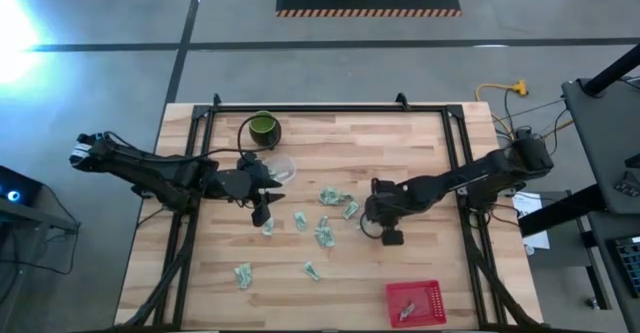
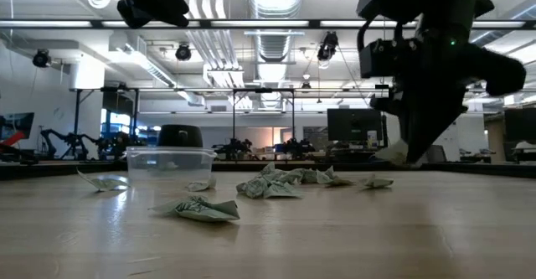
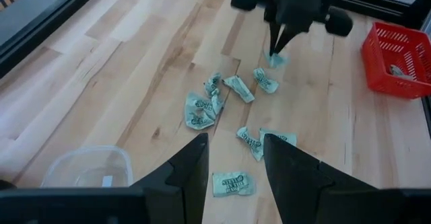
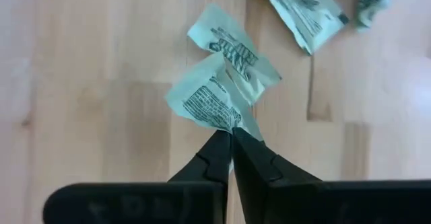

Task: Pick and place items into bin
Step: Put the green stevia packet into the red basket

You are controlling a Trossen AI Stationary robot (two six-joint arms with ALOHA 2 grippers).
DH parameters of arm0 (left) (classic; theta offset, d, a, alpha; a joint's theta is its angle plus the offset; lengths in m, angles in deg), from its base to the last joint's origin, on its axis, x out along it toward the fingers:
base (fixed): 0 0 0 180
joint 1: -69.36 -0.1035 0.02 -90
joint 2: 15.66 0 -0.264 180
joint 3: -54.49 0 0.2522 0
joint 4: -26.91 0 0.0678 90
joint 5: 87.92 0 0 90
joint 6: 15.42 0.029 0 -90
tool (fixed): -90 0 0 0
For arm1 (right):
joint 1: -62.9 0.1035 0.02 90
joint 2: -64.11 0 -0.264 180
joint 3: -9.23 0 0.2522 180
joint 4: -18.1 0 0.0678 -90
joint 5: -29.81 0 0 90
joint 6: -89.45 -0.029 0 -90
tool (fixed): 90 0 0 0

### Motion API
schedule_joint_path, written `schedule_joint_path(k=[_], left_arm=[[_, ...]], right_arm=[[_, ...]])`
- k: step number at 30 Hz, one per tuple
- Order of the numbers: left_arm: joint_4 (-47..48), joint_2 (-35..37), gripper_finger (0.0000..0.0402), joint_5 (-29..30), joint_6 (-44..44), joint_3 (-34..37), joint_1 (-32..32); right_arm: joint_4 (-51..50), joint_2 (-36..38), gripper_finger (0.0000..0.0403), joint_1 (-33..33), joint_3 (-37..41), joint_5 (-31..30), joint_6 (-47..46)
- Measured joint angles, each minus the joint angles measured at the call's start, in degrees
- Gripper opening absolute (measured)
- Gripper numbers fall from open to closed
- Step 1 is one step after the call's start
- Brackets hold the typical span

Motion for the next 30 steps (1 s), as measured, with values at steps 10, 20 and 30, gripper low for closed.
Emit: schedule_joint_path(k=[10, 20, 30], left_arm=[[-1.3, 0.0, 0.0125, 1.5, 1.6, 0.0, 0.0], [-3.0, 0.0, 0.0125, 2.6, 1.6, 0.1, -0.1], [-4.3, 0.0, 0.0125, 4.1, 1.6, 0.1, -0.1]], right_arm=[[-6.0, 15.8, 0.0009, 6.5, 0.0, 11.6, -4.4], [-4.0, 22.8, 0.0009, 20.2, 0.0, 12.8, -19.9], [4.2, 15.8, 0.0009, 29.1, 0.0, 12.7, -28.0]])
